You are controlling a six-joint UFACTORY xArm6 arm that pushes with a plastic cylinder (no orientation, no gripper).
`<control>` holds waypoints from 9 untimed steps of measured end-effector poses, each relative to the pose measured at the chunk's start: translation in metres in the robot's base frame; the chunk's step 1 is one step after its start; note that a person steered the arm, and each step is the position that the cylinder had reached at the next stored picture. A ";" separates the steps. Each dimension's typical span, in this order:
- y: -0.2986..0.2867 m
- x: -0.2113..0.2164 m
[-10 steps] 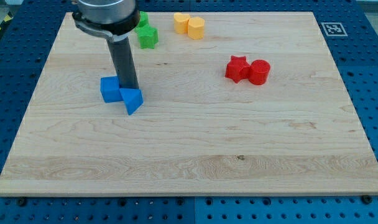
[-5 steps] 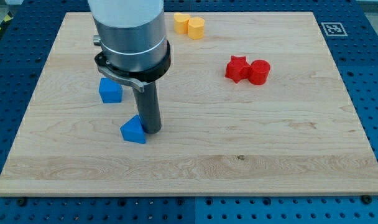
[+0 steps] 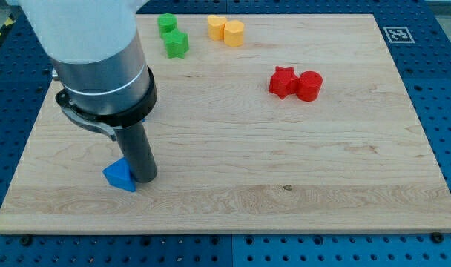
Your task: Push the blue triangle towards the bottom left
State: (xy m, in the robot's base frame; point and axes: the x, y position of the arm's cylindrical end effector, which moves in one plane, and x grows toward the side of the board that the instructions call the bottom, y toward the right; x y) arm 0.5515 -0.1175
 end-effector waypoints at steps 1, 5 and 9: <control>0.000 -0.023; -0.027 -0.004; -0.049 0.028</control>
State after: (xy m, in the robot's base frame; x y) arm 0.5793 -0.1667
